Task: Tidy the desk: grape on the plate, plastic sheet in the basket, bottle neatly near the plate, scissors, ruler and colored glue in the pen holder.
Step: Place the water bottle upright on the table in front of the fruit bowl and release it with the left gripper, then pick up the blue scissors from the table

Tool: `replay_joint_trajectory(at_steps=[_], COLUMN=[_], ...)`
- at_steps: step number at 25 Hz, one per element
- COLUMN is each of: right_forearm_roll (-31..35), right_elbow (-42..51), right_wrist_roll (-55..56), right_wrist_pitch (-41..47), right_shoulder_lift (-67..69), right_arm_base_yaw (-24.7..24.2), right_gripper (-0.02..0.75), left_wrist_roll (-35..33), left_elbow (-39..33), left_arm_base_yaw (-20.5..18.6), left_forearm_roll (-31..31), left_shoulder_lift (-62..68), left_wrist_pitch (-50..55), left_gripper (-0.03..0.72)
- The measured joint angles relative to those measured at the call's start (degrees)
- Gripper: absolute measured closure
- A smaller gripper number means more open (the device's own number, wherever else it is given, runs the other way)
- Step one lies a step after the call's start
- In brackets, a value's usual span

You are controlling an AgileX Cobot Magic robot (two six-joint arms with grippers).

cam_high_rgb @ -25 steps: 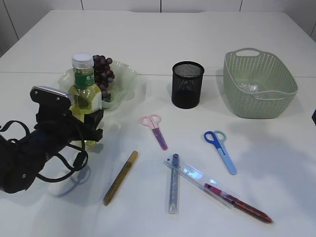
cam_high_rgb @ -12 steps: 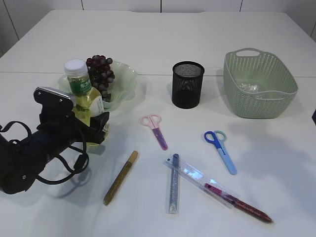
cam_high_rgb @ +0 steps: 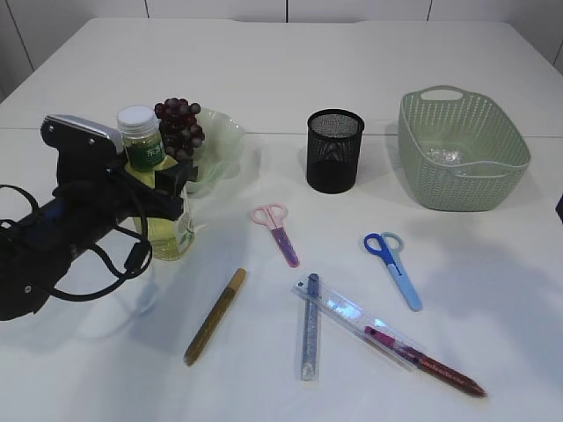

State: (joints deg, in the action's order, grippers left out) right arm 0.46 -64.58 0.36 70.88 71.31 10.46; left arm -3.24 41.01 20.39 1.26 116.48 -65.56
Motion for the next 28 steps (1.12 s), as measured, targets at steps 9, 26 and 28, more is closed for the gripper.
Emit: replay_joint_trajectory(at_steps=[9,26,28], right_forearm_roll=[0.00,0.00,0.00], right_elbow=[0.00,0.00,0.00], right_wrist_roll=[0.00,0.22,0.22], right_wrist_pitch=[0.00,-0.10,-0.10], right_shoulder_lift=[0.00,0.00,0.00], right_arm_base_yaw=[0.00,0.00,0.00], right_gripper=[0.228,0.228,0.228], left_wrist_roll=[2.33,5.16,5.16], left_elbow=[0.00,-0.42,-0.42], left_arm_base_yaw=[0.00,0.00,0.00], left_forearm_roll=[0.10,-1.63,-2.78], left_shoulder_lift=[-7.57,-30.36,-33.46], left_wrist_pitch=[0.00,32.62,40.30], left_gripper=[0.095,0.185,0.205])
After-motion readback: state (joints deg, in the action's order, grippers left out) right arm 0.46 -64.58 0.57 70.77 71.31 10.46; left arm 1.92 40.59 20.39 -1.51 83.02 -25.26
